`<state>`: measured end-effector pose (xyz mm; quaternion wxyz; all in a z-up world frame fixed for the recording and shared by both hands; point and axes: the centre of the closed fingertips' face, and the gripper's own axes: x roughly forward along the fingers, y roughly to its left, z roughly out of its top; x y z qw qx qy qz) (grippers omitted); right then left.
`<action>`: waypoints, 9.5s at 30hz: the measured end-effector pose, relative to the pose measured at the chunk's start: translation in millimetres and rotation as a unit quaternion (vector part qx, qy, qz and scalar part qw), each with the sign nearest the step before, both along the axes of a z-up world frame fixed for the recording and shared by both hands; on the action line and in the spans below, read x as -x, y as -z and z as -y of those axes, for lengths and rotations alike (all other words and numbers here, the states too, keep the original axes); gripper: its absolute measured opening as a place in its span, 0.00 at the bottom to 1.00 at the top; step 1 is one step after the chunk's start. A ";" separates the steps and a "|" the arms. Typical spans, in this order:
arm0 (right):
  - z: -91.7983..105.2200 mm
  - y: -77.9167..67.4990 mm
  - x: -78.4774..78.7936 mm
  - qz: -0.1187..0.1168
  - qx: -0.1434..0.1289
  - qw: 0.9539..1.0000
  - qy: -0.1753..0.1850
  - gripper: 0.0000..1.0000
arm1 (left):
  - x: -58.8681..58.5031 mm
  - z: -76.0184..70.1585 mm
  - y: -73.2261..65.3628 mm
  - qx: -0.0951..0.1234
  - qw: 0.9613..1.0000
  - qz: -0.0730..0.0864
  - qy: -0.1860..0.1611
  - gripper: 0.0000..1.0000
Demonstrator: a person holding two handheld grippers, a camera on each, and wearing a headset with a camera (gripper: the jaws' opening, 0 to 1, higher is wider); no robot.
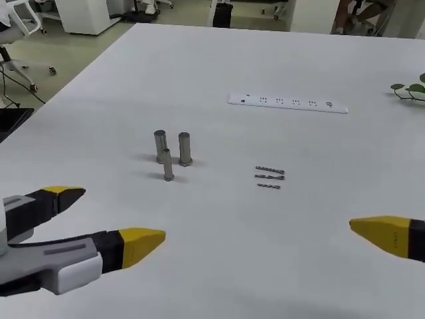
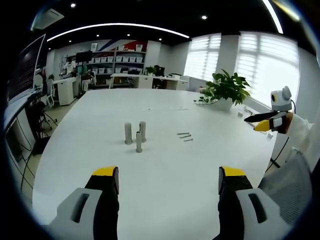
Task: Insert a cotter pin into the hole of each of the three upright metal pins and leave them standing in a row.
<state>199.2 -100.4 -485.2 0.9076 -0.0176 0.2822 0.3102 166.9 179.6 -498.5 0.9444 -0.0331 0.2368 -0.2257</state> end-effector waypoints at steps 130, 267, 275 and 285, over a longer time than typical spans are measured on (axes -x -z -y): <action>-29.5 6.8 14.5 -0.021 -0.043 0.998 -0.037 0.80 | -70.0 83.3 37.7 -0.059 0.997 0.012 0.057 0.05; -25.2 17.9 15.3 -0.028 0.015 0.998 -0.058 0.92 | 33.0 109.8 20.3 -0.021 0.961 -0.010 0.275 0.99; -26.8 16.3 6.3 -0.022 0.033 0.997 -0.071 0.91 | 32.7 108.5 11.8 -0.005 0.962 0.006 0.272 0.99; -29.2 8.2 -16.4 -0.003 0.061 0.993 -0.103 0.87 | 38.0 110.0 9.5 0.001 0.960 0.010 0.280 0.99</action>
